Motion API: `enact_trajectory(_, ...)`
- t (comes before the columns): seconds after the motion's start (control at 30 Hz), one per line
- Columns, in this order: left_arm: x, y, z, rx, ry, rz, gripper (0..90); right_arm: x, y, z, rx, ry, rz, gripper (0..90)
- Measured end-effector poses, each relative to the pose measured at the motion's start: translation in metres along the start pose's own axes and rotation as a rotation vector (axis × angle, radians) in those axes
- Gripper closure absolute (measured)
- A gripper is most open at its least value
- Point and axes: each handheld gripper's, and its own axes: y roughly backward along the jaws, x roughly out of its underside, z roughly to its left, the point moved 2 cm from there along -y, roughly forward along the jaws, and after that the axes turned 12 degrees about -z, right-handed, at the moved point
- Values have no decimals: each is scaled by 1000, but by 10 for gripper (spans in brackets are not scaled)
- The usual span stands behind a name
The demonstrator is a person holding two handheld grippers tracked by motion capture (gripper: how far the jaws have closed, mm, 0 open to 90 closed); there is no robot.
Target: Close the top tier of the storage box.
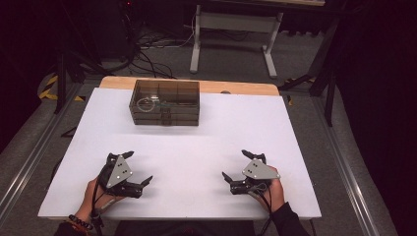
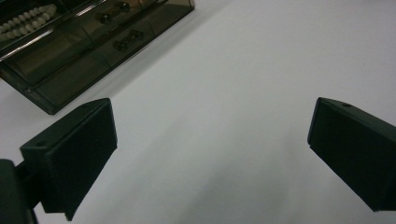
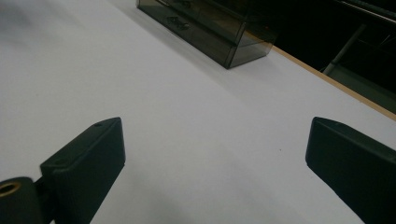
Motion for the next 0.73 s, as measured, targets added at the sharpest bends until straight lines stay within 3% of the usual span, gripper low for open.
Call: enact_trajectory(0.73, 2, -3, 4, 3, 16, 12, 21, 1, 1, -3, -1, -6, -2, 53)
